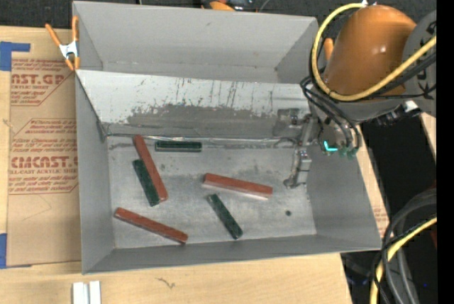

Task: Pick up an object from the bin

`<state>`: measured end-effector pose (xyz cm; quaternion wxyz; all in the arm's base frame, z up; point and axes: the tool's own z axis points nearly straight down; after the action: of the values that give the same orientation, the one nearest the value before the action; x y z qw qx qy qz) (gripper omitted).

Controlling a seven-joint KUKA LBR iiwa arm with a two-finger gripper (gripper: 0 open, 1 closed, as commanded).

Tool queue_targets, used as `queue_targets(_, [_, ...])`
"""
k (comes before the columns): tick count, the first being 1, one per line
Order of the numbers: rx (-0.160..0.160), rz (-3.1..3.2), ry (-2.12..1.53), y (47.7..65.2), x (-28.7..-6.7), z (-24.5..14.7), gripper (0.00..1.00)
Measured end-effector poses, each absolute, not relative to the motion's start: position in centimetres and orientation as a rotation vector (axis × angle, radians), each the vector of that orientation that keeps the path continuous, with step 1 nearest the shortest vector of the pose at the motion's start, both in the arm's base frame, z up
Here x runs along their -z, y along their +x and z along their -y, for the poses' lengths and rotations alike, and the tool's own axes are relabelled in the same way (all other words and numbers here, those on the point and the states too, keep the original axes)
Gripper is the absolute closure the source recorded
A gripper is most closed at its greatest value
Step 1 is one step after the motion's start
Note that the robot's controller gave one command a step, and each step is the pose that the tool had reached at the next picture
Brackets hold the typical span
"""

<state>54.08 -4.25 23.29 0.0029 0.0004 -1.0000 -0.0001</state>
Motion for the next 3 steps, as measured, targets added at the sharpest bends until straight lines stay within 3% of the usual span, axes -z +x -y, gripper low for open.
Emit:
queue_targets(1, [0.003, 3.136, -0.094, 57.5, -6.5, 1.8, 0.00])
queue_targets(2, [0.003, 3.141, -0.129, 55.8, -10.1, 0.9, 0.00])
queue_targets(3, [0.001, 3.130, -0.264, 55.1, -9.9, 2.6, 0.00])
